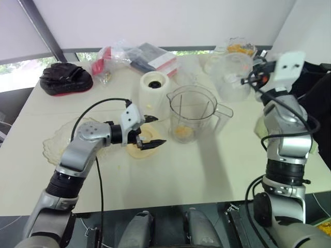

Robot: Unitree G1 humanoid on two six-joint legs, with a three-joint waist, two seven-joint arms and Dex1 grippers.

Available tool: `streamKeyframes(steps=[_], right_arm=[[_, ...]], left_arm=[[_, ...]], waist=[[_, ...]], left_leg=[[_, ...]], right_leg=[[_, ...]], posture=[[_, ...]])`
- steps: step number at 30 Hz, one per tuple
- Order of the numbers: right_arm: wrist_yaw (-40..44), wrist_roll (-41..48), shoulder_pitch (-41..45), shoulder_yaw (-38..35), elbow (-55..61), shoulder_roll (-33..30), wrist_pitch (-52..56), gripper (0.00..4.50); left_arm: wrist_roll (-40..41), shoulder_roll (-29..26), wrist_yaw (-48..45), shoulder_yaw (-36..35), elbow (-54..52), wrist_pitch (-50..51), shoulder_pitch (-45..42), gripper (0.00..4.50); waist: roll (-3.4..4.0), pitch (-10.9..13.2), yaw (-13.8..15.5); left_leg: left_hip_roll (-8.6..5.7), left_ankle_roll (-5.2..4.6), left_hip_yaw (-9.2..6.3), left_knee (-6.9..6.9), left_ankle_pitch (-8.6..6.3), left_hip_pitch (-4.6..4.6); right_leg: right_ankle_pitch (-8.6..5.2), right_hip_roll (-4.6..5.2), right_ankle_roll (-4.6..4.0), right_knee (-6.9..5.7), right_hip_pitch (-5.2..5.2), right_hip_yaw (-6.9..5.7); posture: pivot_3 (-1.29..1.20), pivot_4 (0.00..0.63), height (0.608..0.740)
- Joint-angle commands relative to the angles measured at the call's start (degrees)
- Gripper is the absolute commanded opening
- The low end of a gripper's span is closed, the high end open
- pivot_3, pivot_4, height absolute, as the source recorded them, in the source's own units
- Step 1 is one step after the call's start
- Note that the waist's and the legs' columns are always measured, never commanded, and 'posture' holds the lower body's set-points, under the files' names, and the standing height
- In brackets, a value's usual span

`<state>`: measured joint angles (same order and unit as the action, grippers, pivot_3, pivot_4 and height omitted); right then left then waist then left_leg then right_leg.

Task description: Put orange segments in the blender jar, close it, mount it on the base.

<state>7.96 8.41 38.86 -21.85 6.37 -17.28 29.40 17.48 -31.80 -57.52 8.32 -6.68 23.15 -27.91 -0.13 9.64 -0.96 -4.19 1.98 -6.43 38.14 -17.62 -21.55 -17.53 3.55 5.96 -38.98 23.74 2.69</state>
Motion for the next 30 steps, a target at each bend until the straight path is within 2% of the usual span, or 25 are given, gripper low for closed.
streamKeyframes(steps=[1, 5, 10, 17, 30], right_arm=[[-5.9, 4.63, 1.4, -5.57, 2.22, 2.07, 2.39, 0.01], [-13.3, 8.09, 0.57, -11.74, -0.11, 5.91, 0.65, 0.01], [-14.82, 8.73, -3.25, -12.34, -3.6, 7.55, -5.49, 0.01], [-14.38, 8.45, -5.02, -10.9, -17.3, 8.81, -18.23, 0.01], [-18.26, 6.89, 2.85, -10.05, -44.43, 3.68, -36.64, 0.01]], left_arm=[[0.21, -0.38, -0.36, -0.44, -0.94, -0.83, -0.89, 4.5], [0.43, -0.52, -0.21, -0.58, -1.58, -0.44, -0.5, 4.5], [0.62, -0.81, -0.04, -0.77, -2.16, -0.04, -0.21, 4.5], [1.05, -1.58, 0.22, -1.3, -3.58, 0.87, 0.62, 4.5], [1.99, -2.33, 2.58, -2.55, -8.36, 4.26, 3.56, 4.5]], waist=[[0.0, 0.0, -0.01], [0.01, 0.0, 0.02], [0.02, -0.01, -0.27], [0.03, -0.01, -1.39], [0.04, -0.01, -1.66]], left_leg=[[0.0, 0.0, 0.0, -0.01, 0.0, 0.0], [-0.01, 0.0, 0.01, -0.02, 0.0, -0.02], [-0.01, -0.05, 0.03, -0.04, -0.03, -0.02], [-0.01, -0.15, 0.11, -0.05, -0.08, 0.0], [-0.01, 0.0, 0.18, -0.06, 0.0, -0.01]], right_leg=[[0.0, 0.0, 0.0, 0.0, 0.0, 0.0], [0.0, 0.01, 0.0, 0.0, 0.02, 0.0], [0.0, 0.01, 0.0, -0.01, 0.04, 0.01], [0.0, -0.01, 0.0, -0.08, 0.05, 0.07], [0.0, -0.01, 0.0, -0.1, 0.11, 0.13]], posture=[[0.0, 0.15, 0.74], [0.0, 0.15, 0.74], [0.0, 0.15, 0.74], [0.0, 0.15, 0.74], [0.0, 0.15, 0.74]])
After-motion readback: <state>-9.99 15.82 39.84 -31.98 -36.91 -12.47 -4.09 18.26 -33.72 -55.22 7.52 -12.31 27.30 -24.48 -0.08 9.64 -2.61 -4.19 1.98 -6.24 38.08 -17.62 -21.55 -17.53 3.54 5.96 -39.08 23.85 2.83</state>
